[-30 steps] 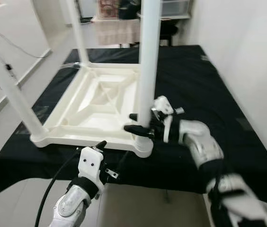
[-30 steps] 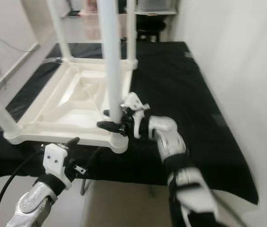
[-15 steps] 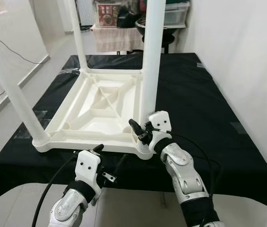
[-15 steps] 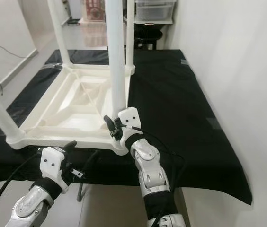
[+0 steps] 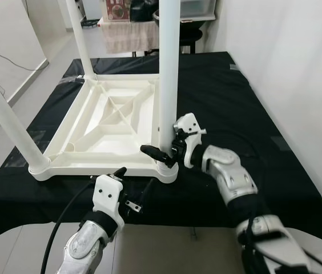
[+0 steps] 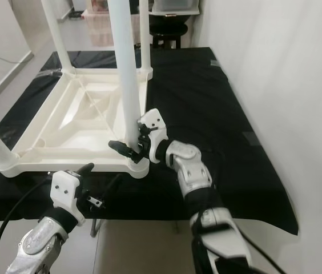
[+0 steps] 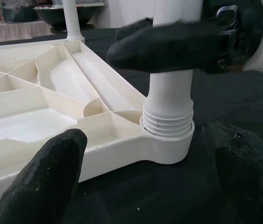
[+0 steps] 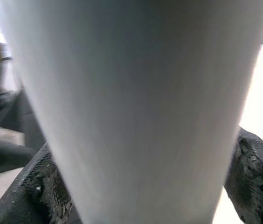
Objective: Building children table
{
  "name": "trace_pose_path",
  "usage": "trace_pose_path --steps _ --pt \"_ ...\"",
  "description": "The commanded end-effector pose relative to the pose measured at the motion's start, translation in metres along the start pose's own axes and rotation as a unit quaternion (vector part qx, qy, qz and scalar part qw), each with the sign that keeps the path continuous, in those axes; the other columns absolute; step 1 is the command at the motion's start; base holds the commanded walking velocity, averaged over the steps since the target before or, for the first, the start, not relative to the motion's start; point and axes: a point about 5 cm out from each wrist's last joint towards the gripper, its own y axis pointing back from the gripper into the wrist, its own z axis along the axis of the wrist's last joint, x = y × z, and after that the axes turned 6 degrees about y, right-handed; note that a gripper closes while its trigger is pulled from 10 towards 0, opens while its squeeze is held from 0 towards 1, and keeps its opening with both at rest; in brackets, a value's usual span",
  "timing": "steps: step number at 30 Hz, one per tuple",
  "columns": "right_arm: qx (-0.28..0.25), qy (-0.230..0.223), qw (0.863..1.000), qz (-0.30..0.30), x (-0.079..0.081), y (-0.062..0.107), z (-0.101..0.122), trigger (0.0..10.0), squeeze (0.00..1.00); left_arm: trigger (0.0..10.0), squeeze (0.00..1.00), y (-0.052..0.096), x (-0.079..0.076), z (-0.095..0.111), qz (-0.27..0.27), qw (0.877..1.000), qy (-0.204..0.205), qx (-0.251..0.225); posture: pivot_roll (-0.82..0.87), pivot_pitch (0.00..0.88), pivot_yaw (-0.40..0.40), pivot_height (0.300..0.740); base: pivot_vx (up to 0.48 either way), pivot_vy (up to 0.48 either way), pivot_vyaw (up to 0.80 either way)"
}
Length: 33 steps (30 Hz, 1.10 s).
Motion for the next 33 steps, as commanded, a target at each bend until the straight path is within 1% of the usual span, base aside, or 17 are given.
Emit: trace_pose_path --steps 1,4,5,6,14,16,19,21,22,23,24,25,26,27,29,30,33 --pt "-0.007 0.000 0.999 0.039 0.008 -0.008 0.001 10.0 0.00 10.0 0.00 0.001 0.001 -0.004 0.003 1.000 0.005 0.007 0.01 0.057 -0.005 0.740 0.000 0.000 0.00" --pt "-0.009 -0.011 0.997 0.078 0.009 -0.009 0.002 10.0 0.00 10.0 0.00 0.001 0.001 -0.004 0.002 1.000 0.005 0.007 0.02 0.054 -0.005 0.740 0.000 0.000 0.00" --pt "-0.009 -0.022 0.996 0.089 0.008 -0.010 0.003 1.6 0.00 10.0 0.00 0.001 0.001 -0.005 0.001 1.000 0.006 0.008 0.02 0.053 -0.004 0.740 0.000 0.000 0.00" --pt "-0.008 -0.035 0.995 0.095 0.006 -0.009 0.002 0.0 0.00 10.0 0.00 0.002 0.001 -0.005 0.000 1.000 0.006 0.008 0.02 0.050 -0.001 0.740 0.000 0.000 0.00" --pt "0.001 -0.048 0.996 0.081 -0.003 -0.004 -0.003 0.0 0.00 10.0 0.00 0.002 0.000 -0.005 -0.002 1.000 0.007 0.009 0.02 0.055 0.000 0.740 0.000 0.000 0.00" --pt "0.020 -0.032 0.998 0.052 -0.011 0.008 -0.010 0.0 0.00 10.0 0.00 0.003 -0.001 -0.004 -0.003 1.000 0.009 0.008 0.02 0.063 -0.004 0.740 0.000 0.000 0.00" --pt "0.027 -0.024 0.998 0.044 -0.013 0.011 -0.012 0.0 0.00 10.0 0.00 0.003 -0.002 -0.004 -0.004 1.000 0.009 0.007 0.02 0.065 -0.005 0.740 0.000 0.000 0.00" --pt "0.073 -0.021 0.993 -0.087 -0.014 0.016 -0.030 0.0 0.00 10.0 0.00 0.006 -0.005 -0.002 -0.016 1.000 0.011 0.006 0.01 0.079 -0.011 0.740 0.000 0.000 0.00" --pt "0.073 -0.021 0.993 -0.087 -0.014 0.016 -0.030 0.0 0.00 10.0 0.00 0.006 -0.005 -0.002 -0.016 1.000 0.011 0.006 0.01 0.079 -0.011 0.740 0.000 0.000 0.00" --pt "0.099 -0.050 0.957 -0.268 -0.015 0.023 -0.040 0.0 0.00 10.0 0.00 0.009 -0.007 -0.001 -0.027 0.999 0.014 0.007 0.00 0.089 -0.013 0.740 0.000 0.000 0.00" --pt "0.099 -0.050 0.957 -0.268 -0.015 0.023 -0.040 0.0 0.00 10.0 0.00 0.009 -0.007 -0.001 -0.027 0.999 0.014 0.007 0.00 0.089 -0.013 0.740 0.000 0.000 0.00" --pt "0.126 -0.083 0.931 -0.333 -0.001 0.031 -0.051 0.0 0.00 10.0 0.00 0.011 -0.009 0.000 -0.036 0.999 0.019 0.008 0.00 0.089 -0.013 0.740 0.000 0.000 0.00" --pt "0.126 -0.083 0.931 -0.333 -0.001 0.031 -0.051 0.0 0.00 10.0 0.00 0.011 -0.009 0.000 -0.036 0.999 0.019 0.008 0.00 0.089 -0.013 0.740 0.000 0.000 0.00" --pt "0.132 -0.085 0.920 -0.359 0.015 0.036 -0.053 0.0 0.00 10.0 0.00 0.013 -0.010 0.001 -0.044 0.999 0.030 0.009 -0.01 0.096 0.018 0.740 0.000 0.000 0.00" --pt "0.131 -0.075 0.920 -0.362 0.020 0.036 -0.053 0.0 0.00 10.0 0.00 0.015 -0.011 0.001 -0.046 0.998 0.048 0.010 -0.02 0.090 0.025 0.740 0.000 0.000 0.00" --pt "0.125 -0.059 0.930 -0.341 0.020 0.032 -0.052 0.0 0.00 10.0 0.00 0.017 -0.012 0.001 -0.046 0.997 0.062 0.011 -0.02 0.093 0.021 0.740 0.000 0.000 0.00" --pt "0.122 -0.047 0.931 -0.340 0.010 0.028 -0.049 0.0 0.00 10.0 0.00 0.022 -0.013 0.000 -0.053 0.995 0.081 0.016 -0.01 0.090 0.017 0.740 0.000 0.000 0.00"
